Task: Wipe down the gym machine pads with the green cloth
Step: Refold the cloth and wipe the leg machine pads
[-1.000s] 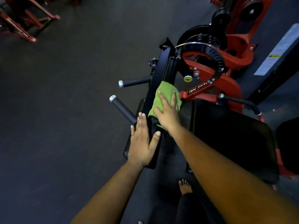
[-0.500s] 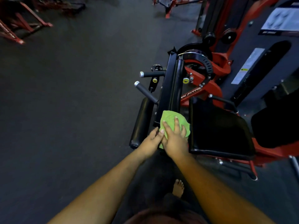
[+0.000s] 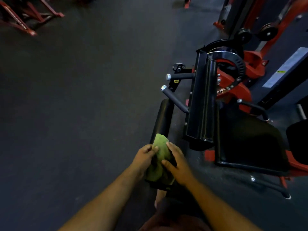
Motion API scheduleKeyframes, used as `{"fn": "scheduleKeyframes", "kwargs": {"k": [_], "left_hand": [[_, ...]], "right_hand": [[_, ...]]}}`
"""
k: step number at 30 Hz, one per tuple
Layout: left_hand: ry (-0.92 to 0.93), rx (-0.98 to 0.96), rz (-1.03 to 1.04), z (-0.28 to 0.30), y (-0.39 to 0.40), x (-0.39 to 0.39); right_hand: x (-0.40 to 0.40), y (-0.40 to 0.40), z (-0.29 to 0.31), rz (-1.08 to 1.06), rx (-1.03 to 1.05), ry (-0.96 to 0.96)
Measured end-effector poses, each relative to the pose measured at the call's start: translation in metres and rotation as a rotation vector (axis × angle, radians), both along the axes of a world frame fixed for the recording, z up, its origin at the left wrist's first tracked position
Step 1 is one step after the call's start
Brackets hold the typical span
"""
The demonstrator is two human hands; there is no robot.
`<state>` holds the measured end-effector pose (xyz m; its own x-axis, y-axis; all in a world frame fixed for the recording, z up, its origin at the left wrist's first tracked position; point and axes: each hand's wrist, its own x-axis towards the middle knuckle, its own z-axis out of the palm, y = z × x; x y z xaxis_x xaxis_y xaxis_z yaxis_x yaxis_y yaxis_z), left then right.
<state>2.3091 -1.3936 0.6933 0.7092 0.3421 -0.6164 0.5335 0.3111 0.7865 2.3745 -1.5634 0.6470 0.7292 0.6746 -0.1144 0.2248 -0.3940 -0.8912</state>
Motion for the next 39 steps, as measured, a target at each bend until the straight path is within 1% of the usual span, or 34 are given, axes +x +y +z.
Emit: {"fn": "scheduleKeyframes", "kwargs": {"k": [4, 8, 11, 14, 16, 17, 20, 21, 23, 24, 26, 28, 30, 32, 33, 34, 36, 39], "left_hand": [[0.085, -0.082, 0.024, -0.029, 0.039, 0.025], [0.179, -0.125, 0.04, -0.06, 0.077, 0.059], [0.201, -0.151, 0.003, -0.084, 0.096, 0.081], [0.215, -0.15, -0.077, -0.133, 0.115, 0.106], [0.224, -0.128, -0.127, -0.162, 0.122, 0.12], [0.227, -0.148, -0.131, -0.184, 0.126, 0.128], [0.214, -0.125, -0.245, -0.245, 0.134, 0.144], [0.201, -0.083, -0.296, -0.27, 0.139, 0.152], [0.181, 0.077, -0.348, -0.302, 0.146, 0.164], [0.171, 0.145, -0.356, -0.323, 0.152, 0.174], [0.164, 0.23, -0.364, -0.351, 0.161, 0.191], [0.164, 0.253, -0.367, -0.383, 0.172, 0.206], [0.15, 0.24, -0.335, -0.405, 0.182, 0.212], [0.13, 0.163, -0.272, -0.413, 0.191, 0.209], [0.118, 0.124, -0.276, -0.415, 0.196, 0.204], [0.103, 0.096, -0.313, -0.419, 0.201, 0.202], [0.063, 0.105, -0.414, -0.419, 0.207, 0.195], [0.032, 0.109, -0.503, -0.419, 0.21, 0.21]], "right_hand": [[0.031, 0.059, -0.042, -0.154, 0.034, 0.25], [0.069, 0.101, -0.092, -0.15, 0.009, 0.495], [0.095, 0.112, -0.105, -0.151, -0.017, 0.556], [0.121, 0.123, -0.129, -0.218, -0.089, 0.612], [0.13, 0.127, -0.149, -0.322, -0.142, 0.589], [0.137, 0.13, -0.166, -0.369, -0.191, 0.56], [0.163, 0.144, -0.208, -0.402, -0.433, 0.341], [0.175, 0.15, -0.224, -0.388, -0.552, 0.239], [0.194, 0.163, -0.244, -0.329, -0.79, 0.054], [0.205, 0.172, -0.261, -0.336, -0.861, -0.019], [0.215, 0.193, -0.28, -0.411, -0.889, -0.105], [0.216, 0.214, -0.305, -0.48, -0.858, -0.081], [0.195, 0.229, -0.325, -0.406, -0.88, -0.049], [0.161, 0.232, -0.335, -0.309, -0.948, -0.04], [0.145, 0.23, -0.339, -0.302, -0.97, -0.033], [0.136, 0.229, -0.344, -0.326, -0.974, -0.025], [0.131, 0.225, -0.349, -0.376, -0.935, -0.023], [0.167, 0.235, -0.358, -0.409, -0.905, -0.098]]}}
